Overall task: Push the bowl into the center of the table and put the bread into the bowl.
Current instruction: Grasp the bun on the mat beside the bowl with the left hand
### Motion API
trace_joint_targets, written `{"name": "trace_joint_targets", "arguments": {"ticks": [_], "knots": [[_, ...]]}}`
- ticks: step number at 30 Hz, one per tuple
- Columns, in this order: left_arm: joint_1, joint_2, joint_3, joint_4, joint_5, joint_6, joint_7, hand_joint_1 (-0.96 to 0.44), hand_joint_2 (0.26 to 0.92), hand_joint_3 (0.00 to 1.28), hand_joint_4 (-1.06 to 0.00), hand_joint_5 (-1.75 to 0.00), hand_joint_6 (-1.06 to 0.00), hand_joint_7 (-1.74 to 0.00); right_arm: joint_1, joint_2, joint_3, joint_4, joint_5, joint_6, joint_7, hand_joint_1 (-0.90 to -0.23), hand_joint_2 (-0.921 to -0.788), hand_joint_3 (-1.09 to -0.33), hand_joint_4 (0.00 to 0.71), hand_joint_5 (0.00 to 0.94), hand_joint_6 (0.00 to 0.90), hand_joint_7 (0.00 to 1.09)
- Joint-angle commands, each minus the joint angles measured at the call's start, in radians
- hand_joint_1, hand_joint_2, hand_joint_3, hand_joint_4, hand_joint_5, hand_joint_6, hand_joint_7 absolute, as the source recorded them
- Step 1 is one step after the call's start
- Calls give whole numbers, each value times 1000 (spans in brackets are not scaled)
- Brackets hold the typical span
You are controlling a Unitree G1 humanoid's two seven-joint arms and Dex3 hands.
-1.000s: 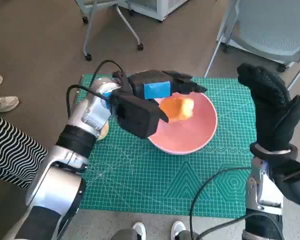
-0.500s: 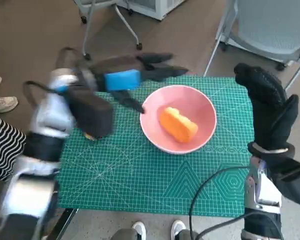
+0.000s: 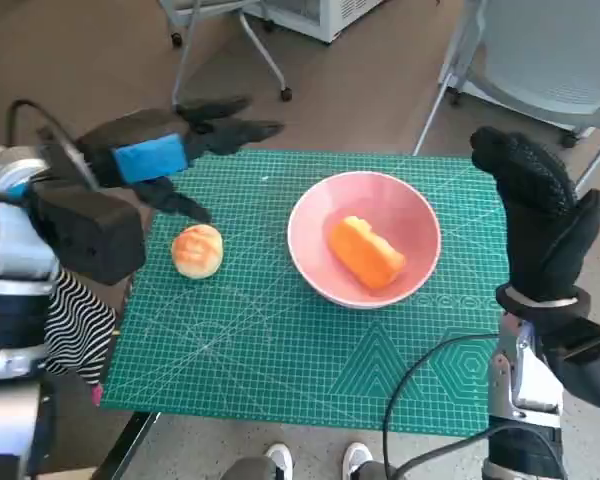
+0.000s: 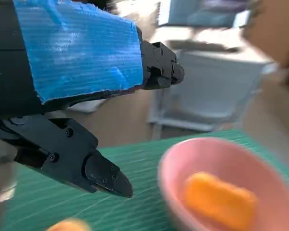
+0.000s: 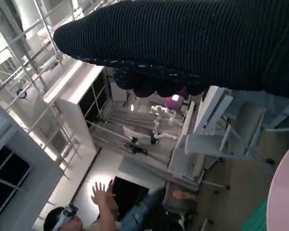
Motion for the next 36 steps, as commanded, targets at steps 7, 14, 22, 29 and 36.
{"name": "trace_joint_targets", "arguments": {"ticks": [7,14,22,29,36], "knots": [[78,30,22,1,-12,31,4,-218,761,0,1,1,-178,-71,1,11,7,26,7,2,11,-655,-921,-713,166,0,53,545],[114,24,31,21,-13,31,21,-188,760,1,1,1,-179,-61,-3,10,6,28,12,3,18,-648,-921,-718,166,1,54,545],[136,-2,20,97,-22,7,41,-151,765,3,1,1,-175,-46,-2,8,2,37,18,0,29,-647,-921,-720,167,1,55,544],[146,-32,-2,157,-11,11,46,-101,772,6,1,1,-175,-35,1,4,-4,32,22,4,36,-647,-921,-720,167,1,55,543],[132,-50,-45,200,23,60,28,-30,786,11,1,1,-170,-21,4,-3,-9,22,21,10,39,-646,-921,-721,166,0,55,542]]}}
